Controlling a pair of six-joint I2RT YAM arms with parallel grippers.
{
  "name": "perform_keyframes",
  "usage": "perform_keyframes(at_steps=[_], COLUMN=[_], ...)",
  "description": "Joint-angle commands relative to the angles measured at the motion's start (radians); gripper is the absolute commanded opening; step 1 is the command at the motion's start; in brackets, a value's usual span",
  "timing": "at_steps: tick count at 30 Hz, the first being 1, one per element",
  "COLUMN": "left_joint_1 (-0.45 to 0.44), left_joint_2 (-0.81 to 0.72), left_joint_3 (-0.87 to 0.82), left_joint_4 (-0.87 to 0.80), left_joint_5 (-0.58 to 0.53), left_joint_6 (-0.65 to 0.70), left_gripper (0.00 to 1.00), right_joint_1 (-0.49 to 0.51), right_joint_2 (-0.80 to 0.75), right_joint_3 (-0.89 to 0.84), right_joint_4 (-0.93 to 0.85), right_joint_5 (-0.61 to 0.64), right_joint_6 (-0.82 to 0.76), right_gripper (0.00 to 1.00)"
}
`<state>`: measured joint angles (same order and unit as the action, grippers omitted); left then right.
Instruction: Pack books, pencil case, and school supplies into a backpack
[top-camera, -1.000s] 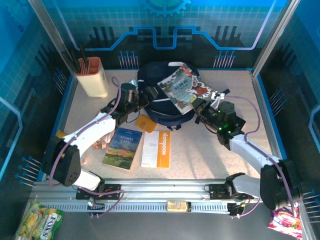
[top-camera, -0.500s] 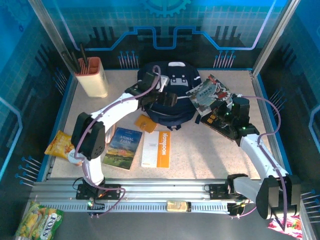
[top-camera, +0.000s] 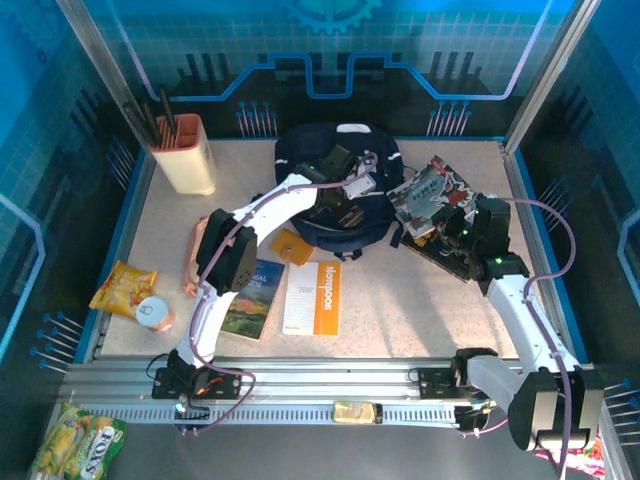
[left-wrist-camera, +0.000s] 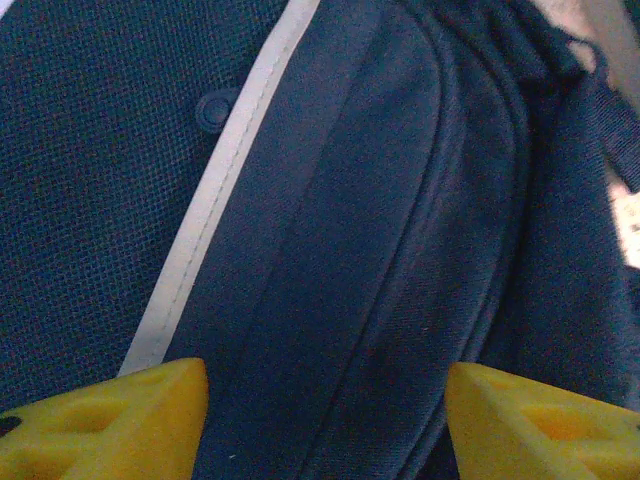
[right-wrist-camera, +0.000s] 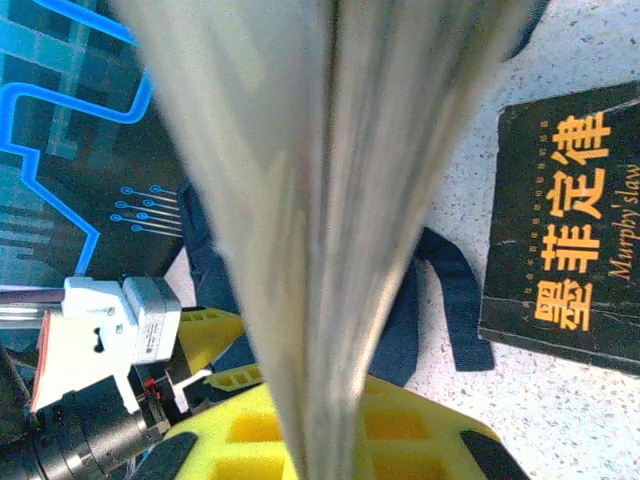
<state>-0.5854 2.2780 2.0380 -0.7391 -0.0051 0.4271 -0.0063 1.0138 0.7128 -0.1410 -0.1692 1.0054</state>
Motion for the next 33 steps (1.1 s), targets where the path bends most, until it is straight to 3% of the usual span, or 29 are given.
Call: perform_keyframes(at_steps=[1,15,21,24,28,33], left_joint_1=[0.003,0.002,-0.011,-0.015,-0.014,-0.016], left_joint_2=[0.046,0.137,0.12,0.088,0.039,-0.008], left_joint_3=[0.088,0.174,0.175,0.165,0.133,0.124], left_joint_4=[-0.137,-0.128,-0.057,-0.045,-0.024,0.008], left_joint_5=[-0.036,-0.157,-0.222,-0.177,-0.102,-0.09], left_joint_6=[0.1,0.159,0.084,0.044,0.028,0.009], left_gripper=[0.68,0.75,0.45,0.31,0.2,0.0], right_joint_1=[-0.018,-0.027,-0.028,-0.032,-0.04,-0.056], right_joint_2=[-0.019,-0.076,-0.089,-0.106,-0.141,-0.19], right_joint_3=[0.021,-0.033,-0.042,-0.036,-0.023,-0.009], right_joint_4=[0.008,0.023,0.025,0.003,-0.052,-0.13], right_joint_5=[-0.028,-0.047,-0.047,-0.038,-0.007,0.033], right_joint_6=[-0.016,0.016,0.022,0.013,-0.011,-0.04], right_gripper=[0.02,0.03,0.03,0.03,0.03,0.04])
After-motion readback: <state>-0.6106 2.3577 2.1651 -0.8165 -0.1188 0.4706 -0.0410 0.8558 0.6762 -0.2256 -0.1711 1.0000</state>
